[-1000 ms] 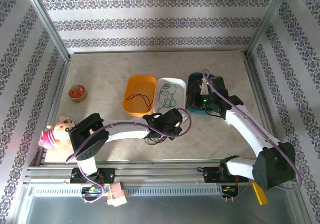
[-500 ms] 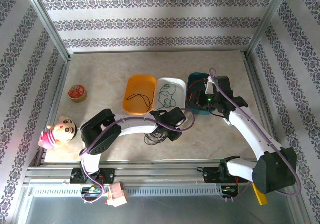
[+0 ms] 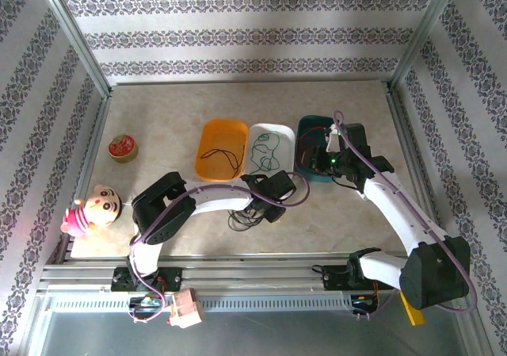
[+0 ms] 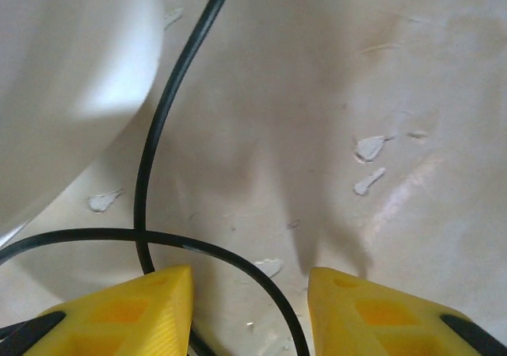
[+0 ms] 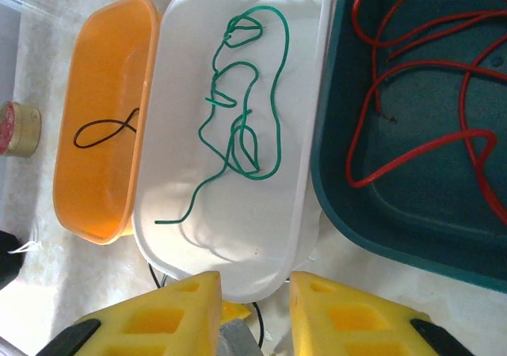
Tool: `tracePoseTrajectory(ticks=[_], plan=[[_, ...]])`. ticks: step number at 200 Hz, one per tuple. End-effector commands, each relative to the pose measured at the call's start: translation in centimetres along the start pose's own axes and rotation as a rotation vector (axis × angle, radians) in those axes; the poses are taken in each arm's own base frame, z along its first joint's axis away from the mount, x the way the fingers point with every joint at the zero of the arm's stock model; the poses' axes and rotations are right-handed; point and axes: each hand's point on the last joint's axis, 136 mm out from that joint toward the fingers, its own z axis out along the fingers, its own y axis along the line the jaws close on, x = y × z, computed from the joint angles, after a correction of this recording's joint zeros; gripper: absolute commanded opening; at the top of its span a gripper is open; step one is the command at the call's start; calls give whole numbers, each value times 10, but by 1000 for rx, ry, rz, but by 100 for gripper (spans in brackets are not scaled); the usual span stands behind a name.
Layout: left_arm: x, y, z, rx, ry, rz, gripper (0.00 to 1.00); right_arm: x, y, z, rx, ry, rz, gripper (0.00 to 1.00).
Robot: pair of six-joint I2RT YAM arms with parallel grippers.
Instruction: Untangle the cables
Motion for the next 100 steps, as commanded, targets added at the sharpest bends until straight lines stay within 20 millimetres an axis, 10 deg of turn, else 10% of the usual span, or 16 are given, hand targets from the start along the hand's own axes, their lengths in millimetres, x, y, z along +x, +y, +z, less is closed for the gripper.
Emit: tracePoseTrajectory(ticks=[1, 56, 100], plan=[[11, 14, -1, -53, 48, 11, 36, 2, 2, 0, -23, 6, 21, 29], [-1, 7, -12, -13, 16, 14, 0, -1, 3, -3, -18, -5, 15, 28], [-49, 17, -83, -51, -190, -50, 0, -6, 3, -5, -14, -16, 20, 28]])
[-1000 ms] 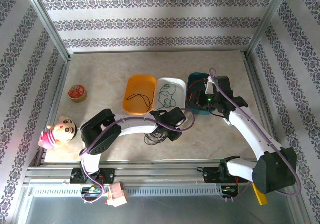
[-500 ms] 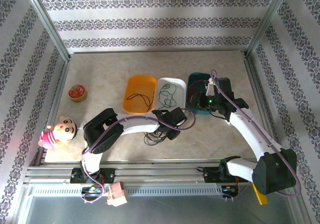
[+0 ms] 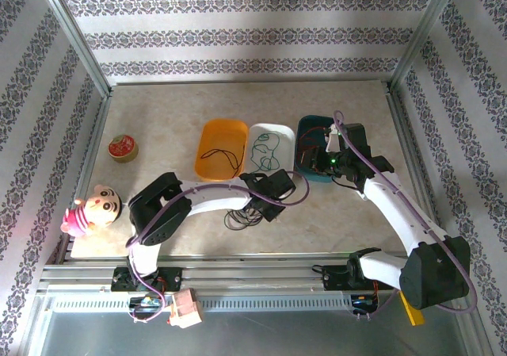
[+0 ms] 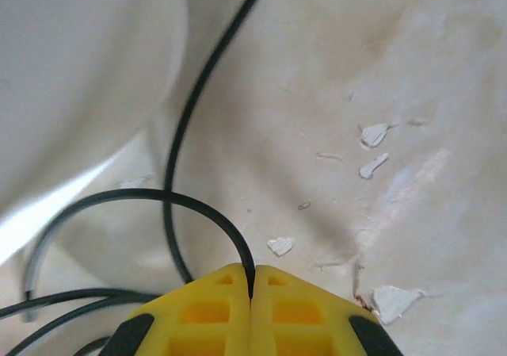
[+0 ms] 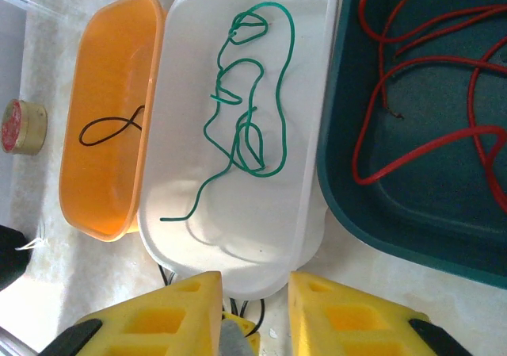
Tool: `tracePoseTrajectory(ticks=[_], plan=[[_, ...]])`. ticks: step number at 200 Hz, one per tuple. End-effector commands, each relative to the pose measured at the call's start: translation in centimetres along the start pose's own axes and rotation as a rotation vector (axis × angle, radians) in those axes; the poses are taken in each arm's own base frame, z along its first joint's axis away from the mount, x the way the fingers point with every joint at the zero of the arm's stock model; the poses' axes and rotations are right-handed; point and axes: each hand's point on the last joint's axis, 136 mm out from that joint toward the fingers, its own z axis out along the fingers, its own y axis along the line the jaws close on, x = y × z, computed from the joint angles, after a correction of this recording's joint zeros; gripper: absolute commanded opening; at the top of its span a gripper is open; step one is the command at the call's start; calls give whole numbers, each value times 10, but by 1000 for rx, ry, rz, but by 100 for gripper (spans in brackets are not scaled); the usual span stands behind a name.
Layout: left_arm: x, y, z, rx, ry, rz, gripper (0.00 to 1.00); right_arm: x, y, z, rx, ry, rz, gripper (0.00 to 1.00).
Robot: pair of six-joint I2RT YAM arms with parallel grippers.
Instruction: Untangle the cables
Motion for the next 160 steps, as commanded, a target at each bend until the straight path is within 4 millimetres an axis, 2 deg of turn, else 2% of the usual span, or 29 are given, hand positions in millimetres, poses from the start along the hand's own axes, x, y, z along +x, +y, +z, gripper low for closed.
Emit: tracePoseTrajectory(ticks=[1, 44, 87, 111, 160], plan=[[-45, 14, -65, -33, -176, -61, 0, -7, 1, -5, -5, -23, 18, 28], [-83, 24, -157, -16, -451, -130, 0, -9, 2, -2, -9, -17, 21, 28], [-102, 49, -240, -105, -676, -137, 0, -11, 4, -1, -23, -20, 28, 28], [-107, 58, -273, -157, -740, -96, 0, -9, 4, -1, -23, -17, 29, 28], [-107, 79, -312, -309, -755, -9, 0, -8, 2, 1, -23, -20, 39, 28]])
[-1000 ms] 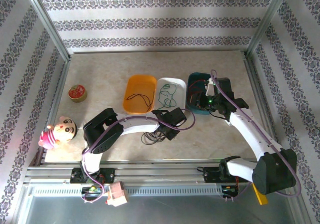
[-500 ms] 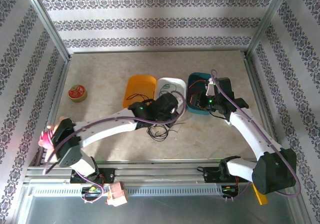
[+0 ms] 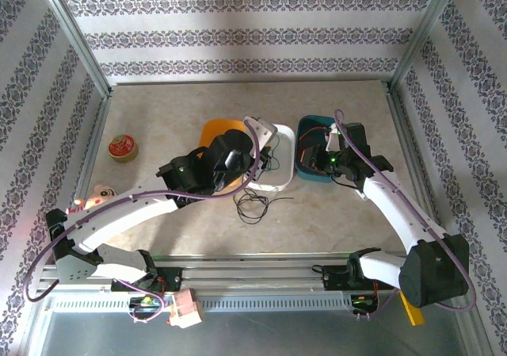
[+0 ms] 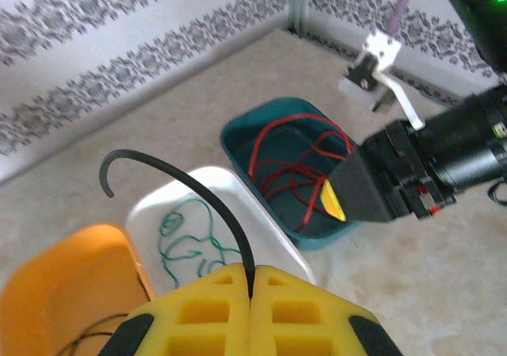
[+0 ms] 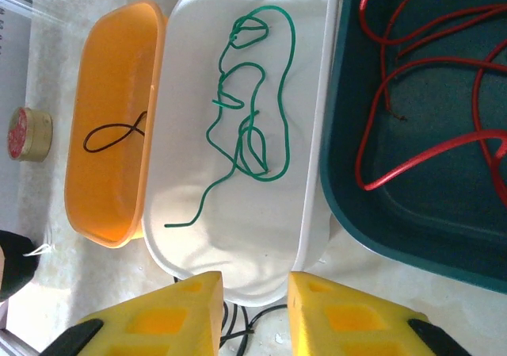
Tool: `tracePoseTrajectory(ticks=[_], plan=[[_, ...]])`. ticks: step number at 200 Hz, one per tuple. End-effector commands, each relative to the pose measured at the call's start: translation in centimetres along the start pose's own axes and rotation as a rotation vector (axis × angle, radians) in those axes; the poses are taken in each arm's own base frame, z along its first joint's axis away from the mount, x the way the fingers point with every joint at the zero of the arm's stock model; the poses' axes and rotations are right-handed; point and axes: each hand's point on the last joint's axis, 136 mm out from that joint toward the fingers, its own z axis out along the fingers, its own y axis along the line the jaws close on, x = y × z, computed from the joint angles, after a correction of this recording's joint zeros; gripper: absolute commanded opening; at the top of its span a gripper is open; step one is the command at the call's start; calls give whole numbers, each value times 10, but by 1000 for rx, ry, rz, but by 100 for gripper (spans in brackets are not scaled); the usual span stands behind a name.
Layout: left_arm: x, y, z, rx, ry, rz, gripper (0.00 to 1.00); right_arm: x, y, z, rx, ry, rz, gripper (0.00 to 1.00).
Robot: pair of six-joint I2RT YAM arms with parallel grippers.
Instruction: Untangle the cables
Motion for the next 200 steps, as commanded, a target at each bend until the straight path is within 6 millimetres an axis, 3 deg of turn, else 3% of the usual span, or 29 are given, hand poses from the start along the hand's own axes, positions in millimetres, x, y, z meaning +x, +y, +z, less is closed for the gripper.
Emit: tracePoseTrajectory(ticks=[1, 36, 79, 93, 108, 129, 144, 155, 171, 200], plan=[[-21, 29, -22, -108, -34, 95, 0, -4, 2, -1, -15, -13, 15, 28], [-44, 34, -44, -101, -111, 118, 0, -3, 0, 0, -13, -10, 18, 28], [-55, 1, -67, 131, -191, 126, 0, -2, -1, 1, -11, -11, 20, 28], [-38, 1, -55, 121, -129, 157, 0, -2, -1, 1, -14, -12, 22, 28], [2, 1, -24, 74, 43, 201, 0, -1, 2, 1, -28, -8, 19, 28], [58, -5, 15, 45, 232, 201, 0, 7, 26, 1, -127, 36, -41, 28], [72, -14, 29, 61, 254, 139, 0, 24, 44, 4, -179, 104, -108, 28], [61, -25, 28, 134, 204, 58, 0, 44, 59, 7, -225, 176, -180, 29], [26, -33, 15, 251, 58, -75, 0, 81, 79, 9, -301, 304, -275, 31], [-22, -14, -14, 330, -107, -228, 0, 139, 96, 16, -378, 512, -375, 33]])
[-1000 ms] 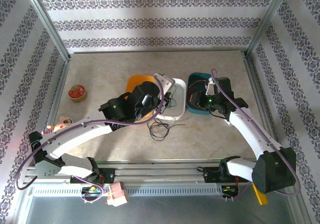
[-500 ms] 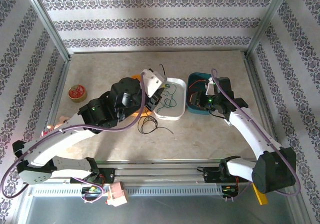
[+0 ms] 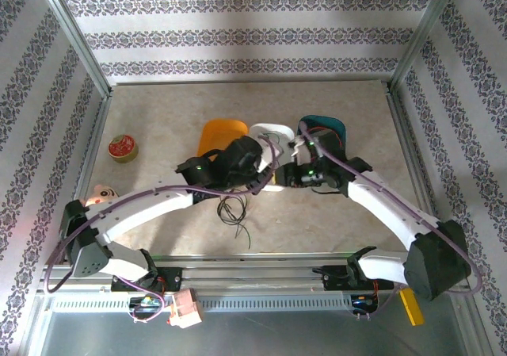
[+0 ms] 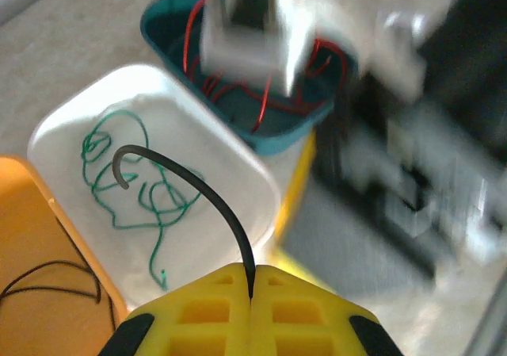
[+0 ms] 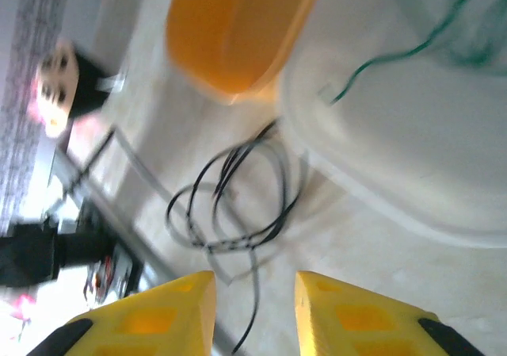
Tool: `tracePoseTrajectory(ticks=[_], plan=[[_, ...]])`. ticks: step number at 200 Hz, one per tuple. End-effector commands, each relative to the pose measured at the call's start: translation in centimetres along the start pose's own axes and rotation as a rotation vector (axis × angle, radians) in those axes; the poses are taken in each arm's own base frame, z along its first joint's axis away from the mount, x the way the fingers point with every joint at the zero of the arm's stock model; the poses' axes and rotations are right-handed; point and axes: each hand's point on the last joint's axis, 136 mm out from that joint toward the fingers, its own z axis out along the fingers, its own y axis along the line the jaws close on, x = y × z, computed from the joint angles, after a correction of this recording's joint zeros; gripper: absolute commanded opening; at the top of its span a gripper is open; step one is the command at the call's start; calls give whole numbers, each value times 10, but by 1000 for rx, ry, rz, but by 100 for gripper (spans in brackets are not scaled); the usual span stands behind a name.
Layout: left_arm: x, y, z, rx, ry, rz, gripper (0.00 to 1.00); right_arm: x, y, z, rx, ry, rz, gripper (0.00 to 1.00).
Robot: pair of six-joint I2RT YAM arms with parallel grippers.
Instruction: Untangle the cables
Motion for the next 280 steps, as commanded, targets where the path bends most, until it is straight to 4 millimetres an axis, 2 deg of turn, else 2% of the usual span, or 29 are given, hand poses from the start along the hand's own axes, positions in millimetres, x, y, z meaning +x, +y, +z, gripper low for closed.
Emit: tracePoseTrajectory(ticks=[1, 22, 35, 54, 76, 93, 119, 155, 197, 219, 241, 280], plan=[[-83, -5, -65, 151, -327, -154, 0, 33, 27, 15, -109, 169, -99, 33], [-93, -6, -84, 170, -373, -137, 0, 55, 42, 31, -165, 280, -153, 36], [-98, -7, -95, 178, -389, -128, 0, 60, 49, 39, -179, 319, -178, 37], [-105, -8, -107, 184, -419, -118, 0, 57, 58, 51, -190, 331, -214, 38], [-107, -9, -114, 195, -429, -112, 0, 45, 59, 63, -168, 317, -231, 39], [-112, -13, -124, 223, -460, -109, 0, 38, 50, 72, -118, 309, -230, 39], [-121, -17, -147, 245, -520, -86, 0, 31, 24, 81, -13, 291, -206, 38], [-133, -17, -193, 251, -633, -36, 0, 42, -10, 87, 68, 307, -130, 37], [-144, -18, -238, 254, -749, 19, 0, 49, -21, 87, 86, 319, -104, 36], [-152, -5, -258, 169, -811, 22, 0, 50, -21, 82, 67, 310, -91, 36], [-157, 31, -259, -32, -841, -50, 0, 46, -16, 71, 34, 268, -97, 38], [-146, 69, -223, -269, -760, -108, 0, 15, 16, 36, -43, 91, -140, 43]])
